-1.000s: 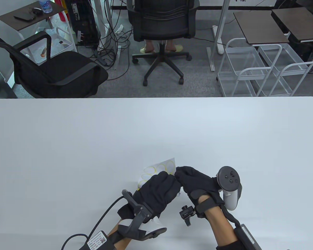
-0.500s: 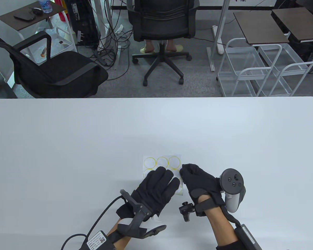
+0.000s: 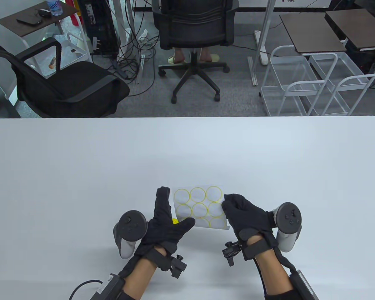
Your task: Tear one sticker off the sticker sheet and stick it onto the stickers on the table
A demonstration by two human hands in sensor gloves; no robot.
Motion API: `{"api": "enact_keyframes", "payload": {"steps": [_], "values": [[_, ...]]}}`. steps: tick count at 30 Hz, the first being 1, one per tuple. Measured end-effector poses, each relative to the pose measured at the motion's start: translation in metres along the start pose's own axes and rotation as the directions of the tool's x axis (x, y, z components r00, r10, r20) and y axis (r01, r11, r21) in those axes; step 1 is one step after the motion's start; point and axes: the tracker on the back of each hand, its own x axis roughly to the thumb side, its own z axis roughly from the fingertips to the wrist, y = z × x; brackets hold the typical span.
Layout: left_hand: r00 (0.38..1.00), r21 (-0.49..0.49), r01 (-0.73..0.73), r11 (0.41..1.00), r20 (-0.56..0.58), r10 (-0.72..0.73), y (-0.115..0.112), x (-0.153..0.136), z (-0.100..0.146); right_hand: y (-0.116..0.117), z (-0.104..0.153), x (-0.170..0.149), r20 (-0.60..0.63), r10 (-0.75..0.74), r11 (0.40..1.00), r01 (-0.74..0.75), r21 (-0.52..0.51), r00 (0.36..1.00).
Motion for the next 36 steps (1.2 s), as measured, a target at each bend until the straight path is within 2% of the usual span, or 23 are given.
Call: {"api": "enact_keyframes", "payload": {"steps": [2, 4, 9, 15, 22, 32, 36], "values": [[0.986, -0.103, -0.165, 0.981, -0.047, 0.161, 0.0, -0.012, -0.001, 0.0, 0.0, 0.0, -0.001, 0.002, 1.0, -0.002, -0.007, 1.0], [0.974, -0.064, -0.218, 0.974, -0.072, 0.213, 0.001, -0.017, 0.0, 0.0, 0.0, 0.0, -0.007, 0.0, 1.0, 0.0, -0.021, 1.0], [0.986, -0.075, -0.159, 0.984, -0.055, 0.155, 0.008, -0.015, -0.001, -0.01, 0.0, -0.003, -0.016, 0.066, 0.994, -0.067, -0.086, 0.998], [0.986, -0.176, -0.154, 0.972, -0.088, 0.141, 0.003, -0.017, -0.002, -0.024, -0.001, -0.01, -0.055, 0.072, 0.985, -0.08, -0.156, 0.996], [0.996, -0.272, -0.038, 0.962, -0.092, 0.014, -0.009, -0.015, -0.004, -0.033, 0.0, -0.011, -0.068, 0.071, 0.975, -0.083, -0.207, 0.995], [0.995, -0.308, 0.057, 0.95, -0.057, -0.078, -0.013, -0.011, -0.004, -0.035, 0.0, -0.01, -0.086, 0.088, 0.968, -0.105, -0.229, 0.992], [0.998, -0.337, 0.038, 0.941, -0.039, -0.054, -0.014, -0.01, -0.004, -0.035, 0.0, -0.01, -0.092, 0.095, 0.966, -0.114, -0.232, 0.991]]}}
